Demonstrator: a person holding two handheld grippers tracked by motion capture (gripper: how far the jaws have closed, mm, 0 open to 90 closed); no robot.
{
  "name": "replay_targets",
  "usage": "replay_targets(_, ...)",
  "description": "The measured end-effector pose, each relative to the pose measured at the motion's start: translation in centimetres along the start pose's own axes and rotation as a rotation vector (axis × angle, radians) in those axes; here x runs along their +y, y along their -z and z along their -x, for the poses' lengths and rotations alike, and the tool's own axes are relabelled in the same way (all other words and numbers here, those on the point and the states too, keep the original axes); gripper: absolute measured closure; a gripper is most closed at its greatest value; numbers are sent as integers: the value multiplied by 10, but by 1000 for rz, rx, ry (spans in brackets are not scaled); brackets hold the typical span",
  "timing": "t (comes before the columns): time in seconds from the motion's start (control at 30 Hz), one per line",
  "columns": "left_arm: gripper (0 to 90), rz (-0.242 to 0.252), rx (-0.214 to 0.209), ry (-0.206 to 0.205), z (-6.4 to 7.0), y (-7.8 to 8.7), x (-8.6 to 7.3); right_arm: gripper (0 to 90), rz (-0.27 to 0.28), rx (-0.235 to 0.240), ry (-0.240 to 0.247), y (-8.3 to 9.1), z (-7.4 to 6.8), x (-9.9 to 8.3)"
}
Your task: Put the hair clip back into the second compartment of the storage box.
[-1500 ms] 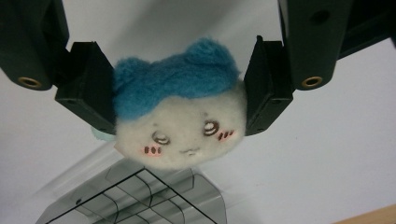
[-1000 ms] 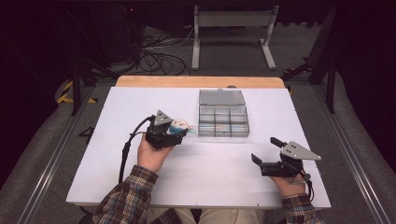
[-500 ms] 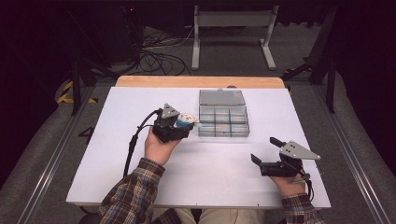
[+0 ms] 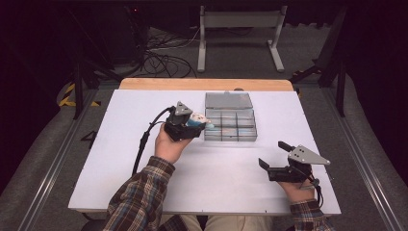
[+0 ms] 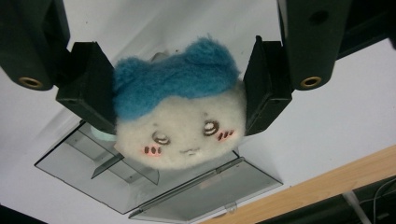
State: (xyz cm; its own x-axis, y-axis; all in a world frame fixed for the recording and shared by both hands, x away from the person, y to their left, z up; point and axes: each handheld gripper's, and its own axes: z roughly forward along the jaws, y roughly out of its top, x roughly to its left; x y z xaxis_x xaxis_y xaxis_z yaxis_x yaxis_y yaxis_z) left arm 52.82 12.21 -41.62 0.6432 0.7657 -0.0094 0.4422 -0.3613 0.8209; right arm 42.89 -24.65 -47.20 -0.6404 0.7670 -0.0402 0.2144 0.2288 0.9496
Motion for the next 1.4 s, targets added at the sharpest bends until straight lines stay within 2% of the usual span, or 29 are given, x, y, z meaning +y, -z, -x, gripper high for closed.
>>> replay_targets(0.03, 345, 2, -6, 4, 1, -1, 2, 41, -1, -1, 1, 0, 0, 0)
replay_targets(0.17, 345, -5, -5, -26, 5, -7, 10, 41, 0, 0, 2, 0, 0, 0)
replay_targets(0.33, 345, 5, -44, 5, 5, -16, 17, 41, 3, -2, -2, 1, 1, 0)
replay_targets(0.53, 345, -6, -43, 3, 4, -24, 24, 41, 4, 1, -2, 0, 1, 0)
replay_targets(0.77, 345, -23, -39, -42, 6, -34, 33, 41, 6, 0, -4, 0, 1, 0)
replay_targets(1.07, 345, -19, -47, -42, 6, -47, 42, 41, 10, -1, -8, 1, 2, 1)
replay_targets(1.4, 345, -26, -34, -59, 4, -60, 53, 41, 13, -1, -11, 0, 3, 1)
